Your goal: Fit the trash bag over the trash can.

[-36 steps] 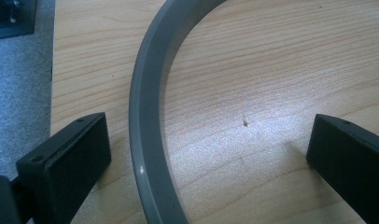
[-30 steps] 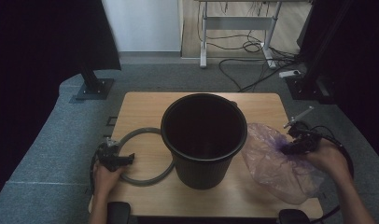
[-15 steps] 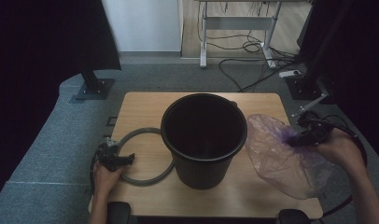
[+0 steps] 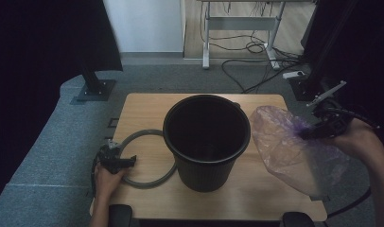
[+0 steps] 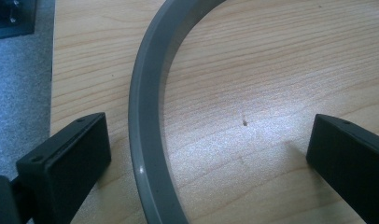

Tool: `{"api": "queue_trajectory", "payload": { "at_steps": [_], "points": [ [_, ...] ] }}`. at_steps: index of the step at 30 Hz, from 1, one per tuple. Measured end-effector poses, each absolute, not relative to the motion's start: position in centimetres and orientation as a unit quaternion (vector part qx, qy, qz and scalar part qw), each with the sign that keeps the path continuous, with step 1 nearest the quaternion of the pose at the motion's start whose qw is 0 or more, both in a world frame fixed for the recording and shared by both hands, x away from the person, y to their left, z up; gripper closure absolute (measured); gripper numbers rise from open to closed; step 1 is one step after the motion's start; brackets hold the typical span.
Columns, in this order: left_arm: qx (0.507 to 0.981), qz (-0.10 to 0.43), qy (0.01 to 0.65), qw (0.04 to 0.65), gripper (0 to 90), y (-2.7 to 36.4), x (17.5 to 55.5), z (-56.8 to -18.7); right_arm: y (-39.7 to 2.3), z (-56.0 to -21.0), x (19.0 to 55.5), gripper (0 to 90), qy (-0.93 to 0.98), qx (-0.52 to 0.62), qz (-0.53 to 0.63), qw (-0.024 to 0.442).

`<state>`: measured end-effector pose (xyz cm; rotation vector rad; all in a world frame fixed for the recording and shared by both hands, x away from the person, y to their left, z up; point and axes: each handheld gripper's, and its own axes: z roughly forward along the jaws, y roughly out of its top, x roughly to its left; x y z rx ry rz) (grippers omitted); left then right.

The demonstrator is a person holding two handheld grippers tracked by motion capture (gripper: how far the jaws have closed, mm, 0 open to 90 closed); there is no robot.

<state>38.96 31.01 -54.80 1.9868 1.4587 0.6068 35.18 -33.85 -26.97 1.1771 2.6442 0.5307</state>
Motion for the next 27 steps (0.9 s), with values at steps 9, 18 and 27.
{"api": "queue_trajectory", "payload": {
  "at_steps": [9, 18, 27],
  "points": [
    [0.747, 0.228, 0.549, 0.297, 0.0, 31.0, 39.0, -54.8, -34.2, -24.0, 35.0, 74.8, 0.894, 0.395, 0.185, 0.105],
    [0.747, 0.228, 0.549, 0.297, 0.0, 31.0, 39.0, -54.8, -34.3, -21.2, 34.7, 74.7, 0.892, 0.391, 0.196, 0.115],
    [0.747, 0.228, 0.549, 0.297, 0.0, 31.0, 39.0, -54.8, -33.3, -18.7, 34.4, 74.7, 0.896, 0.376, 0.208, 0.114]
  ]
}}
